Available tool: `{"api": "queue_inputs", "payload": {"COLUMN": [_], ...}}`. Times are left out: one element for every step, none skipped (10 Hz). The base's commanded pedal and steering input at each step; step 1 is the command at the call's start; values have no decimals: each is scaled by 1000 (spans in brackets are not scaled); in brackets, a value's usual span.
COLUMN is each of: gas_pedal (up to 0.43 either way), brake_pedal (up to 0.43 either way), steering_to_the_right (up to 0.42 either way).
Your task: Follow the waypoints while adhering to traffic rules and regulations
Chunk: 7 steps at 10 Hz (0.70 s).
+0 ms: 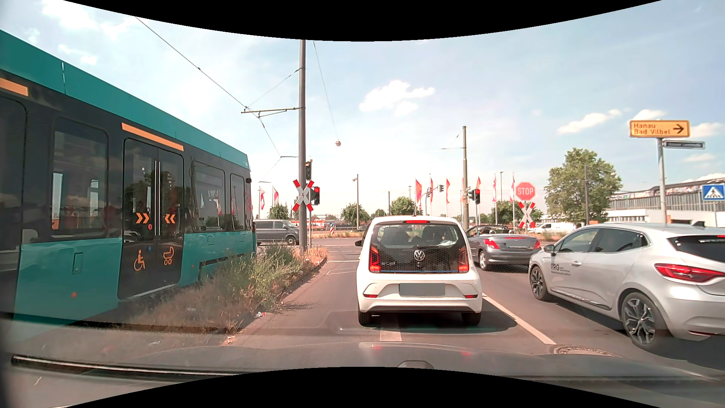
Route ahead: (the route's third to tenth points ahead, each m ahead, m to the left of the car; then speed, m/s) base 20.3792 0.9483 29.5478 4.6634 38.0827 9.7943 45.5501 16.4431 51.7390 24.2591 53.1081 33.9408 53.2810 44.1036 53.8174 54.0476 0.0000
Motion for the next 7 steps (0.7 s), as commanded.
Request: {"api": "queue_inputs", "payload": {"gas_pedal": [0,0,0,0,0,0,0], "brake_pedal": [226,226,226,226,226,226,226], "steering_to_the_right": [-4,-4,-4,-4,-4,-4,-4]}}
